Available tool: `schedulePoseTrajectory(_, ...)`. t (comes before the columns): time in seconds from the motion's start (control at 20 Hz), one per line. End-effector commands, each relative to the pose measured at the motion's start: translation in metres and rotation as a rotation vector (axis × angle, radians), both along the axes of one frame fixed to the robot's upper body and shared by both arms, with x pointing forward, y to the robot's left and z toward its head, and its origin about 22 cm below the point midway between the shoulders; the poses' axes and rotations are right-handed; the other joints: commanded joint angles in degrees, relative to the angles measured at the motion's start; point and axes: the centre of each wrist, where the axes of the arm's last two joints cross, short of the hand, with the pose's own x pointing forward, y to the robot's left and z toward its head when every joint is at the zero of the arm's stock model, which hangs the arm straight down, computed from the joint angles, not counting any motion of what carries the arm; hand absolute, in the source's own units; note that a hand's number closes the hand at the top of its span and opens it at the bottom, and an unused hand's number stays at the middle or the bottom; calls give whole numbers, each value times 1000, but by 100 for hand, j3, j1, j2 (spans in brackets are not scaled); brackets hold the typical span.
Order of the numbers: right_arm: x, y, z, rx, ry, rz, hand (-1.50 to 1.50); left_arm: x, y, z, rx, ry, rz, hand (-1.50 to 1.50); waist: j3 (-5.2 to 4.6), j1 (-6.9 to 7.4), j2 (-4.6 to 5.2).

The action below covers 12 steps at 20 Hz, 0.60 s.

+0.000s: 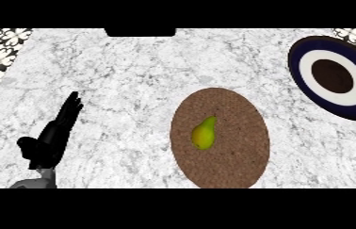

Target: Pick the can from the placemat and place it in the plate

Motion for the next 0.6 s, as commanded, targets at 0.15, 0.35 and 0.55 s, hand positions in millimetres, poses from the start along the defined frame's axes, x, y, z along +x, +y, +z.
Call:
schedulePoseTrajectory(0.15, 30, -10, 29, 29, -69, 61, 150, 25, -9, 6, 12, -21, -14, 0, -17, 69, 10)
schedulePoseTrajectory(0.35, 61, -6, 44, 13, -50, 75, 150, 7, -9, -16, 4, 10, -23, 0, -16, 118, 15)
schedulePoseTrajectory(0.55, 94, 11, 41, 54, -7, 145, 150, 31, -12, 10, -4, 11, -35, 0, -18, 111, 11)
